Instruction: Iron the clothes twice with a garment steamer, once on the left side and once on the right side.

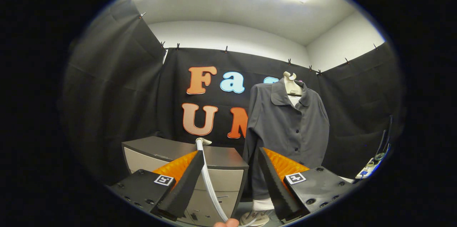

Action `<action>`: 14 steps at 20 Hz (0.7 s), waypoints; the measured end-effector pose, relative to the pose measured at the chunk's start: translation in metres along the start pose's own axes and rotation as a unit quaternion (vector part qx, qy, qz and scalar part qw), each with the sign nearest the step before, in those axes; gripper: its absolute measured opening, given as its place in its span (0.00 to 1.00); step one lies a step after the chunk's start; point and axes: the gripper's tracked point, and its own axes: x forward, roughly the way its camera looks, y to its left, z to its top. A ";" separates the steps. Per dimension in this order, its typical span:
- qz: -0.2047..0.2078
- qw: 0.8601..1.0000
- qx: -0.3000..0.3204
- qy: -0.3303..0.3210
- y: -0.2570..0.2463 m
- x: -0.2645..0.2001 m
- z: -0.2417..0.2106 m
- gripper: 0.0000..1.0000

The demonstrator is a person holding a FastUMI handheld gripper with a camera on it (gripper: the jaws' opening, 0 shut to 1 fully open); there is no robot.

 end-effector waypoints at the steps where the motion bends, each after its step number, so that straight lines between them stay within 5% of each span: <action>1: 0.000 1.000 -0.001 -0.001 0.001 0.000 0.000 0.97; 14: 0.007 1.000 -0.009 0.005 0.015 0.007 0.000 0.97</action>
